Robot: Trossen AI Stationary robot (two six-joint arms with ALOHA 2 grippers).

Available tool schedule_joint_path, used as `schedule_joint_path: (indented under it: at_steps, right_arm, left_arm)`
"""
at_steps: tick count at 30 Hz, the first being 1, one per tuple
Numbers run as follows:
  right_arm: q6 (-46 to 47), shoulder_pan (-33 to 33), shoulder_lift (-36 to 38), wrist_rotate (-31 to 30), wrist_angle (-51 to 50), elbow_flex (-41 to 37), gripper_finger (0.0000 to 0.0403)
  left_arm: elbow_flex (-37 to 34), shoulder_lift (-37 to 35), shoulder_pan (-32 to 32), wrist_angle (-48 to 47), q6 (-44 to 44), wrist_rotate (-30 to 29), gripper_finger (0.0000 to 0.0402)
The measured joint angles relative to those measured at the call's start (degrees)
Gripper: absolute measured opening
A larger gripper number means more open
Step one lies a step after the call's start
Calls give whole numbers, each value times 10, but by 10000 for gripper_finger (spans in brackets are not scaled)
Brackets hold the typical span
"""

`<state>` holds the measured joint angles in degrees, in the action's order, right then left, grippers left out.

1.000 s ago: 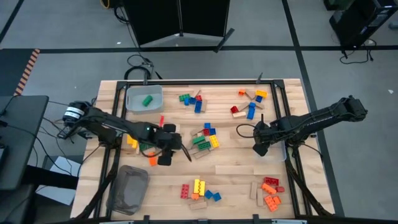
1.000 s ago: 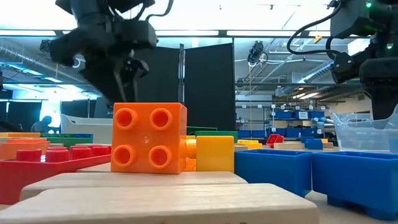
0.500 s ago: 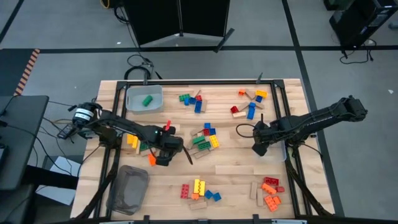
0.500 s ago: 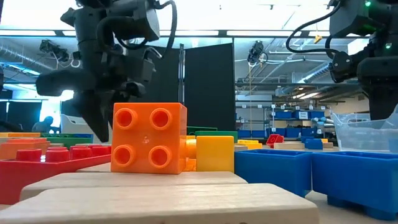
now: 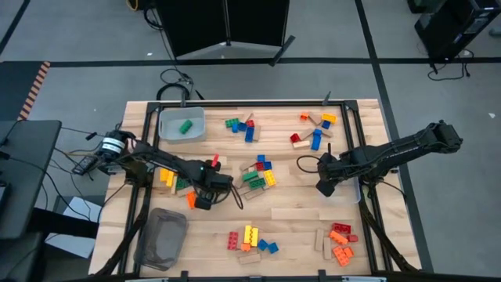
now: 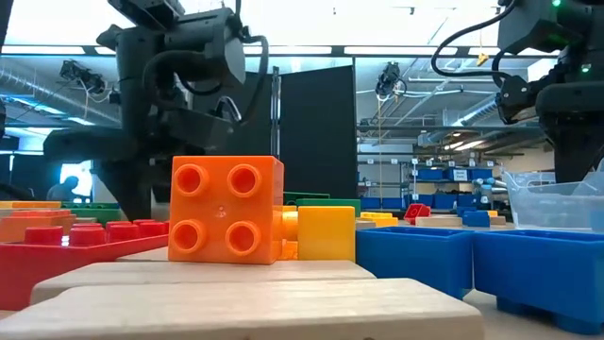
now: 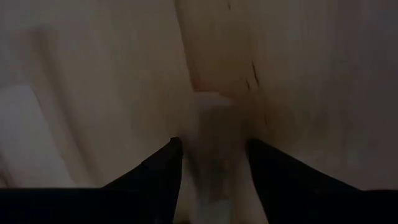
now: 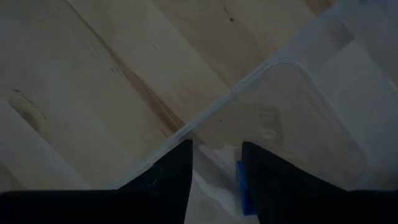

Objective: Sort blocks by size
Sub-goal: Put the brown block into the black bin

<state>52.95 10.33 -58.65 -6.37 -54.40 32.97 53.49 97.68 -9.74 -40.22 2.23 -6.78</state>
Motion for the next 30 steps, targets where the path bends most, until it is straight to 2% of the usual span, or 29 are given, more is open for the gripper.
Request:
schedule_joint_path:
  at_steps: [5, 12, 20, 25, 30]
  right_arm:
    - [0, 1, 0, 0, 4, 0, 154]
    - [0, 0, 0, 1, 4, 0, 154]
    - [-2, 0, 0, 2, 4, 0, 154]
    - [-2, 0, 0, 2, 4, 0, 154]
    - [-6, 0, 0, 1, 5, 0, 154]
  left_arm:
    - [2, -1, 0, -3, -29, -1, 161]
    - [26, 3, 1, -27, -43, 0, 65]
    - [98, 3, 2, -113, -49, -4, 62]
    - [176, 3, 2, -201, -98, -39, 62]
    - [236, -3, -20, -297, -173, -41, 62]
